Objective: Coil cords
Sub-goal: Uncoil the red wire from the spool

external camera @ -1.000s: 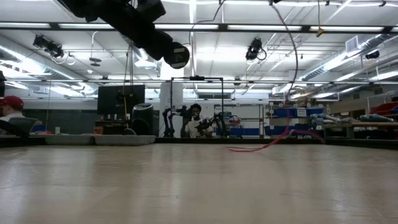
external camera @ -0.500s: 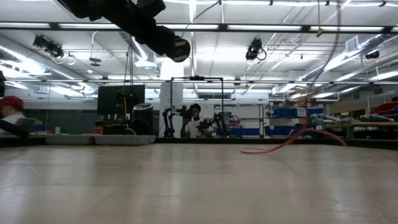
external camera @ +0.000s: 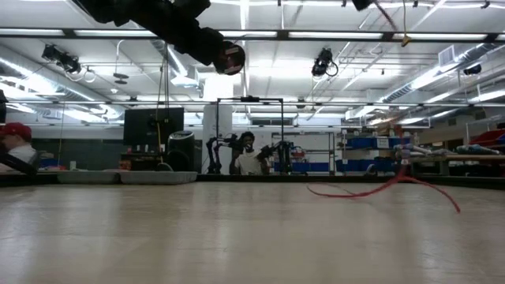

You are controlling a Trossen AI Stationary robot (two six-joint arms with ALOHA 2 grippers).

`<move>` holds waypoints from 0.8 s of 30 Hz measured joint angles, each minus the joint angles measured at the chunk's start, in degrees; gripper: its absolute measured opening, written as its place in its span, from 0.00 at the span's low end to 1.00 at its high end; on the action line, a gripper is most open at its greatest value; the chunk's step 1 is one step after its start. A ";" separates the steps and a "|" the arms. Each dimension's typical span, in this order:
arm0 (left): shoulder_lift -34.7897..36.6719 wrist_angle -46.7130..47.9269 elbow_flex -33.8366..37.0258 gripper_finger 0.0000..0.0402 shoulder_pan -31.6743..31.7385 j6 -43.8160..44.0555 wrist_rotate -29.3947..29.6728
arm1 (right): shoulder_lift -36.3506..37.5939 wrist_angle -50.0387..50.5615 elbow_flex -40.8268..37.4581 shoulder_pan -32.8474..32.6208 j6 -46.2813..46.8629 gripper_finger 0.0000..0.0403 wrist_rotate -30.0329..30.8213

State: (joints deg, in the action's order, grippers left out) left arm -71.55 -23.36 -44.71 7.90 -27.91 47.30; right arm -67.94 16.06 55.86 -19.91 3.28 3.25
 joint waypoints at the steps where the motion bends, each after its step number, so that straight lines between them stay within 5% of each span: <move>1: 0.00 -0.29 0.00 0.00 -0.01 0.02 -0.24 | -0.60 -0.03 -0.07 0.47 1.18 0.21 0.06; 9: 0.00 -2.70 0.00 0.00 -0.11 5.36 -8.78 | -3.74 6.23 0.39 5.94 5.96 0.36 2.14; 17: 0.00 -6.11 0.02 0.00 -0.27 10.63 -23.61 | -4.12 0.59 0.40 10.99 4.24 0.35 23.00; 24: 0.00 -5.98 0.02 0.00 -0.56 13.62 -26.93 | -4.69 -19.10 -5.81 10.66 -3.68 0.32 29.83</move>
State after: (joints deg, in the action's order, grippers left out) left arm -71.55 -29.34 -44.69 7.35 -14.30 20.37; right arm -72.63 -3.03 50.05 -9.25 -0.41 33.08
